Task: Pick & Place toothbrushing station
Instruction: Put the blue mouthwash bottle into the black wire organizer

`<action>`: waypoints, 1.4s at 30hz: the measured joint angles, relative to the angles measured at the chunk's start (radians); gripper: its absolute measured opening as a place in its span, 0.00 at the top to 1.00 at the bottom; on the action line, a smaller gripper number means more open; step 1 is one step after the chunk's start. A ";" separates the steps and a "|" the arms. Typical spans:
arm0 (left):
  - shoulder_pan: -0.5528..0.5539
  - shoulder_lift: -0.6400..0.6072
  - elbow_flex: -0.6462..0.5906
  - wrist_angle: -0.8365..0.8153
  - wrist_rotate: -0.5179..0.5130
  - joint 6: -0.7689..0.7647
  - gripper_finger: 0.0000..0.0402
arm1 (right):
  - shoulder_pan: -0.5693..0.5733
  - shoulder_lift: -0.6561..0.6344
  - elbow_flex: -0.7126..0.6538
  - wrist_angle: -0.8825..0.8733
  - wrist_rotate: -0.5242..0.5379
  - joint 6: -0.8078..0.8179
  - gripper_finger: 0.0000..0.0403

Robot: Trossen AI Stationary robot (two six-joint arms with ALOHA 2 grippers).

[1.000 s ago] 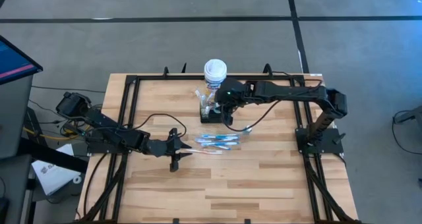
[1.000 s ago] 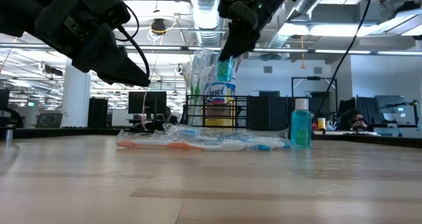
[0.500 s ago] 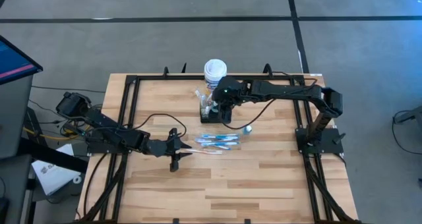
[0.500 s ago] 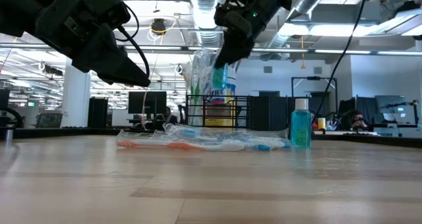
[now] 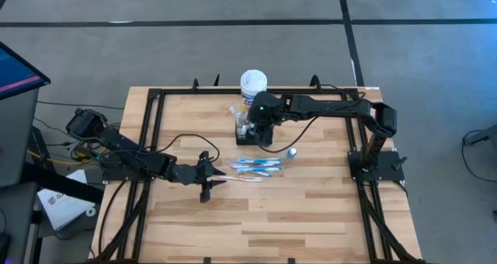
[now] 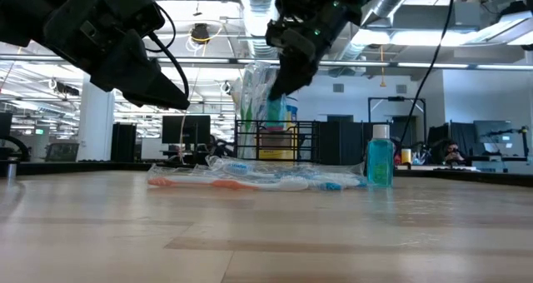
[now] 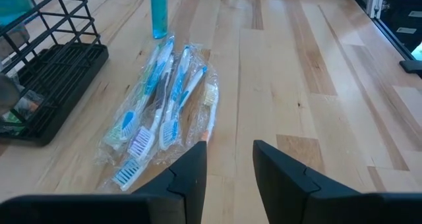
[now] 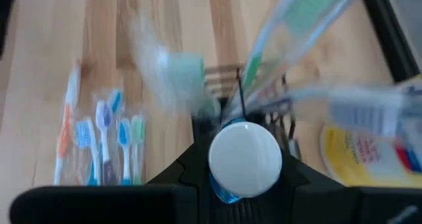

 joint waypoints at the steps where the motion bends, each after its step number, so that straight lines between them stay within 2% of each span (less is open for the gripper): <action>1: 0.000 0.000 0.000 0.000 0.000 0.000 0.71 | -0.003 0.003 0.001 0.003 -0.002 0.000 0.80; 22: 0.000 0.000 0.000 0.000 0.000 -0.013 0.71 | -0.018 0.067 -0.004 -0.009 -0.026 -0.007 0.80; 42: 0.000 0.000 0.000 0.000 0.000 -0.015 0.71 | -0.029 0.067 -0.002 0.003 -0.047 -0.007 0.80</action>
